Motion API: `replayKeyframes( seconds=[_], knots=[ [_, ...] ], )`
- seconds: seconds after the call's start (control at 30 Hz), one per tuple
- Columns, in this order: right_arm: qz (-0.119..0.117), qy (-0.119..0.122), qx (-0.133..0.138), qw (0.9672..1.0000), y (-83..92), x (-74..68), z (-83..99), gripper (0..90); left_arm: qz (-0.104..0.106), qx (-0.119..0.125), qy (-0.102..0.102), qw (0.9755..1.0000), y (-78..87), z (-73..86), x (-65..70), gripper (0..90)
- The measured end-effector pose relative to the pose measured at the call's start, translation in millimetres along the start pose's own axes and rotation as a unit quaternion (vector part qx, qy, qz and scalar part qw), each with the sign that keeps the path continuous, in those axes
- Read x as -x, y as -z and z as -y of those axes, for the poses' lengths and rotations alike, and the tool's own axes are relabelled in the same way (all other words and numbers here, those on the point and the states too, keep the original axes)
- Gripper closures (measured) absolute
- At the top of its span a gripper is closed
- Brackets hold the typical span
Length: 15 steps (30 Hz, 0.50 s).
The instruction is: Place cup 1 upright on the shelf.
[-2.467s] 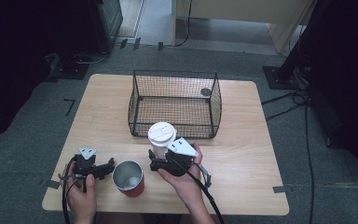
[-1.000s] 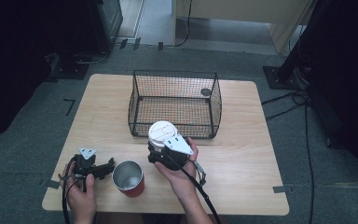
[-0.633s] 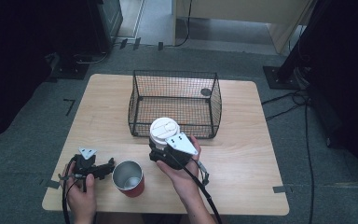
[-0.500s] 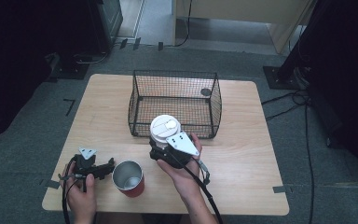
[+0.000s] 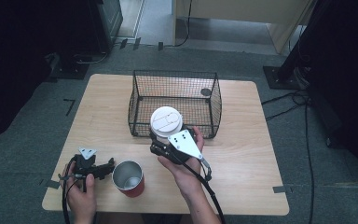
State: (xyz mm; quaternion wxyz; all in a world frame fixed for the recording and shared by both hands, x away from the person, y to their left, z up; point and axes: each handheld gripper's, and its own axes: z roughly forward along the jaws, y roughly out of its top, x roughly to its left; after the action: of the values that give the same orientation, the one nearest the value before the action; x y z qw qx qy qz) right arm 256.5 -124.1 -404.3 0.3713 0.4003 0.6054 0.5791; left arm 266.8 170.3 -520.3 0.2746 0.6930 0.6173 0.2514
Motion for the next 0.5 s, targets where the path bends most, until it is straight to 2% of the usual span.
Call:
replayKeyframes(
  seconds=[0.03,0.13,0.17,0.3,0.4,0.5],
  knots=[
    [0.000,0.005,0.012,0.9999,0.5,0.7,-2.0,16.6,0.000,0.000,0.000,1.0000,0.0,0.0,0.0,0.1],
    [0.001,0.007,0.025,0.9997,0.8,1.5,-5.2,16.6,0.000,0.000,0.000,1.0000,0.0,0.0,0.0,0.1],
    [0.003,0.007,0.037,0.9993,0.8,2.8,-8.9,16.6,0.000,0.000,0.000,1.0000,0.1,0.0,0.0,0.1],
    [0.005,-0.004,0.055,0.9984,-0.6,7.0,-15.6,16.6,0.000,0.000,0.000,1.0000,0.0,0.0,0.0,0.1],
    [0.011,-0.013,0.064,0.9978,-2.5,10.4,-19.3,16.6,0.000,0.000,0.000,1.0000,0.0,0.0,0.0,0.1],
    [0.006,-0.013,0.063,0.9979,-4.8,13.3,-21.4,16.6,0.000,0.000,0.000,1.0000,0.1,0.0,0.0,0.1]
  ],
)
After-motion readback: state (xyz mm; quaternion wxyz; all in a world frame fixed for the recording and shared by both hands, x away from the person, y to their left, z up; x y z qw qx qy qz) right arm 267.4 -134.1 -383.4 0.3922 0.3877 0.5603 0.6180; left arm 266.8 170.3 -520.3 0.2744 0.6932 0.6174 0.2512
